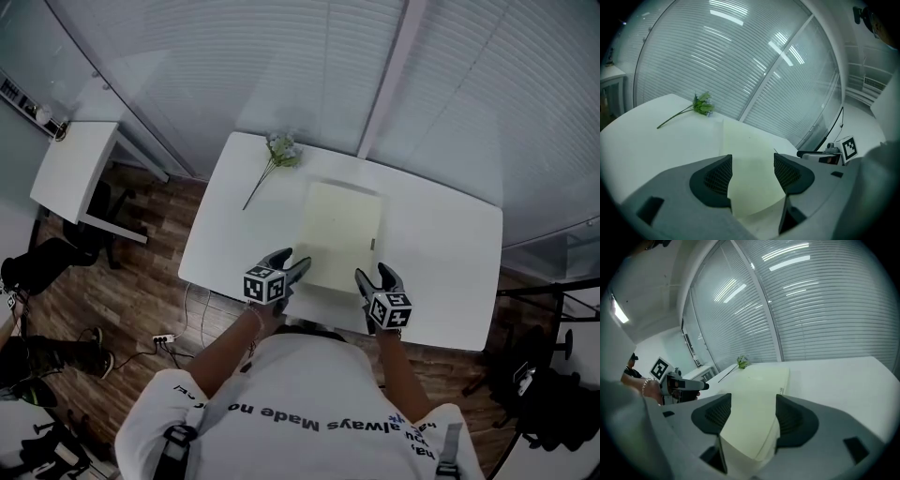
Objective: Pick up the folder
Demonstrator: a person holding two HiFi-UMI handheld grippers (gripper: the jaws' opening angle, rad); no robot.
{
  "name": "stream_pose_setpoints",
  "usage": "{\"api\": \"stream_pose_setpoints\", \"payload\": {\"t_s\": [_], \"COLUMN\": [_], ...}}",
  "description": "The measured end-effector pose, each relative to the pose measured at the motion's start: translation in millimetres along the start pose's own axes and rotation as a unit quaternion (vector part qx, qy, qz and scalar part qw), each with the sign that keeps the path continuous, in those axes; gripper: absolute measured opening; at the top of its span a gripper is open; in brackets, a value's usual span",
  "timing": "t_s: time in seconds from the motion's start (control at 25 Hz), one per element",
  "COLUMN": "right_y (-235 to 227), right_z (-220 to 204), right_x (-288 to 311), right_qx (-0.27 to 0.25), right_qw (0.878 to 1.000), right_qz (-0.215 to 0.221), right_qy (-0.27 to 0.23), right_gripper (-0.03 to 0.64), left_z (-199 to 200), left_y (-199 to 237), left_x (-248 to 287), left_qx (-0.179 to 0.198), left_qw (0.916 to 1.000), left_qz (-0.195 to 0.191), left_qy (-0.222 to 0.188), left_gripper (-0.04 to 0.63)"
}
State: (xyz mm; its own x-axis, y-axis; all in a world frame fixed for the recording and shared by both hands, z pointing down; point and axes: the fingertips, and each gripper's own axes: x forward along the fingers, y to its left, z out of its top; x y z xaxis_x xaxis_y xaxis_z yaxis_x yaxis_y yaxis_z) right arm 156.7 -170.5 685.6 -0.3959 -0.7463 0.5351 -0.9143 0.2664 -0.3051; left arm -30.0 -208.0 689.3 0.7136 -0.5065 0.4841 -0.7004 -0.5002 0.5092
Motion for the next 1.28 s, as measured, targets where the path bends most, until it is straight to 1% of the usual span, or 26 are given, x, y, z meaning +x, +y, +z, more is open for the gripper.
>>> {"api": "stream_pose_setpoints", "payload": {"t_s": [0.12, 0.2, 0.4, 0.64, 0.84, 0.96, 1.12, 1.28], "right_y": [-3, -4, -10, -11, -8, -9, -10, -9], "right_z": [-12, -19, -36, -55, -64, -66, -69, -68], "right_x": [8, 12, 17, 23, 29, 30, 30, 30], "right_qx": [0.014, 0.026, 0.071, 0.088, 0.105, 0.104, 0.074, 0.064], "right_qw": [1.0, 0.999, 0.997, 0.994, 0.992, 0.991, 0.993, 0.994], "right_qz": [0.003, 0.006, 0.008, 0.01, 0.016, 0.008, -0.014, -0.018], "right_qy": [0.014, 0.021, 0.034, 0.061, 0.074, 0.079, 0.088, 0.09], "right_gripper": [0.262, 0.264, 0.268, 0.275, 0.275, 0.273, 0.273, 0.272], "left_z": [-11, -18, -37, -44, -50, -52, -56, -56], "left_y": [6, 10, 20, 24, 27, 27, 28, 29], "left_x": [4, 6, 14, 16, 19, 20, 21, 21], "left_qx": [-0.007, -0.019, -0.036, -0.058, -0.068, -0.061, -0.034, -0.022], "left_qw": [0.9999, 0.9996, 0.9984, 0.997, 0.9958, 0.9958, 0.9958, 0.9962], "left_qz": [0.0, -0.002, 0.0, -0.003, -0.007, -0.007, 0.004, 0.01], "left_qy": [0.013, 0.02, 0.043, 0.051, 0.061, 0.067, 0.085, 0.083], "left_gripper": [0.259, 0.262, 0.27, 0.278, 0.281, 0.279, 0.279, 0.278]}}
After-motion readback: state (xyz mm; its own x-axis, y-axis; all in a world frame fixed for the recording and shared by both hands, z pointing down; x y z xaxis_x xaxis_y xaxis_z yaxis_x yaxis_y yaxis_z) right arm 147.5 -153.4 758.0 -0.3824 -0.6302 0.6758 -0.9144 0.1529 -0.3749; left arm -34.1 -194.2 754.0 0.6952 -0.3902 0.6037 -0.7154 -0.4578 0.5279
